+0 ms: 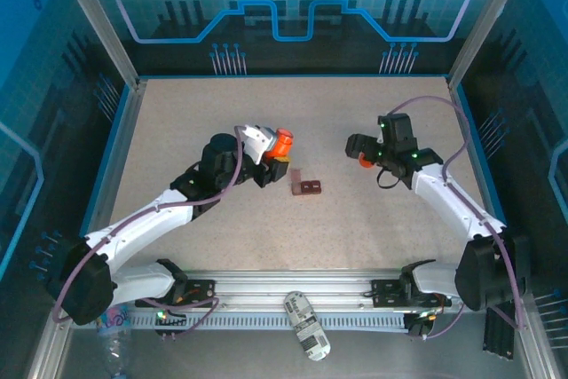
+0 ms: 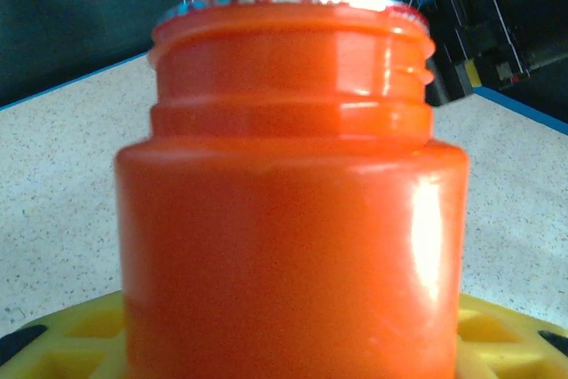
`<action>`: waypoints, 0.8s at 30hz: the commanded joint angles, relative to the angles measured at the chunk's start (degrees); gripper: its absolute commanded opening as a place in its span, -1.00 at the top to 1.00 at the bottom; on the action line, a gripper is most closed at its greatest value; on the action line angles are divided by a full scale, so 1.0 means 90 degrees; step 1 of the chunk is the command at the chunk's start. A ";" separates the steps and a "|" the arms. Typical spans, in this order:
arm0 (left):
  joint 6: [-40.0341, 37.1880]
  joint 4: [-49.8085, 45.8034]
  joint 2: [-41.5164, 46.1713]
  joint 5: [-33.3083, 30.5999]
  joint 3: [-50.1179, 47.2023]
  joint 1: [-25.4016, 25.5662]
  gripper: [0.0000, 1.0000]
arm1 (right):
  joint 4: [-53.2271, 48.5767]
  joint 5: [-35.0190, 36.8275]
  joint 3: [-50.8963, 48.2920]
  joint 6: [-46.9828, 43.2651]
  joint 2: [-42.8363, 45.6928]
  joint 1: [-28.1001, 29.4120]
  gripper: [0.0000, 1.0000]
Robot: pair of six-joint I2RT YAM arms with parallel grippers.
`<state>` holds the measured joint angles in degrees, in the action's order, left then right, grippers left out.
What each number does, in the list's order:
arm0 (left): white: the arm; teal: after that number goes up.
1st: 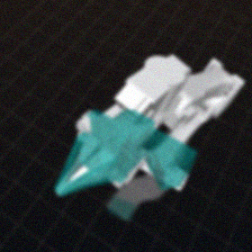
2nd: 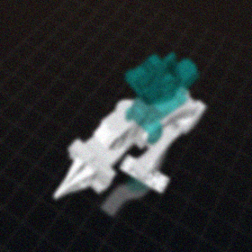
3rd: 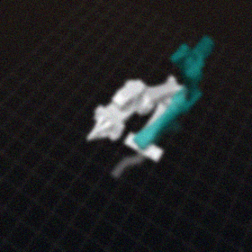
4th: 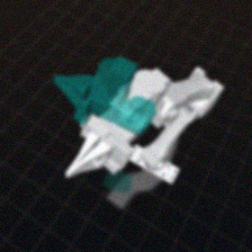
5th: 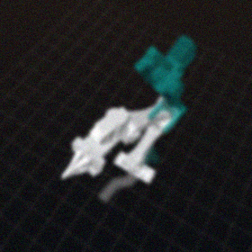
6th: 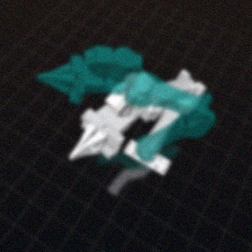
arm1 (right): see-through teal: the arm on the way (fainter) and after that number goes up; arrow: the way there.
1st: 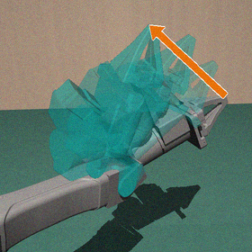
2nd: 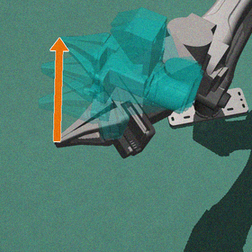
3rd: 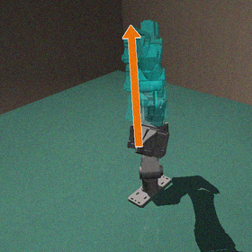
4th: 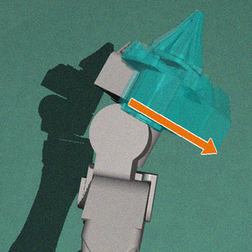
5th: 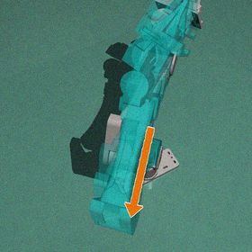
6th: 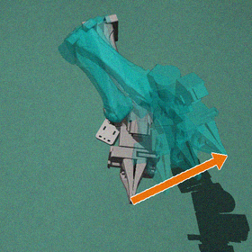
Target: Sort the pills into containers
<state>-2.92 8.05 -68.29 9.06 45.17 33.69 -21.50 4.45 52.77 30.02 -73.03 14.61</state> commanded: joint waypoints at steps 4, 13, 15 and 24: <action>0.0003 -0.0499 0.0040 0.0027 -0.0021 -0.0048 1.00 | 0.0861 -0.1461 -0.0560 0.0345 0.0114 0.0393 -0.83; 0.0290 -0.0864 -0.0392 0.0103 -0.0198 -0.0024 1.00 | 0.1399 -0.1960 -0.1018 0.0106 -0.0444 0.0756 -0.59; 0.0360 -0.0879 -0.0534 0.0097 -0.0217 -0.0001 1.00 | 0.1427 -0.1930 -0.1013 0.0020 -0.0629 0.0844 -0.54; 0.0431 -0.0878 -0.0951 0.0061 -0.0369 0.0157 1.00 | 0.1401 -0.1575 -0.0752 -0.0312 -0.1433 0.1205 -0.41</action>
<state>0.12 0.14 -76.25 9.02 42.83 34.61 -10.15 -10.76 44.25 29.12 -84.51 24.25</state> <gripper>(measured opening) 0.531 0.708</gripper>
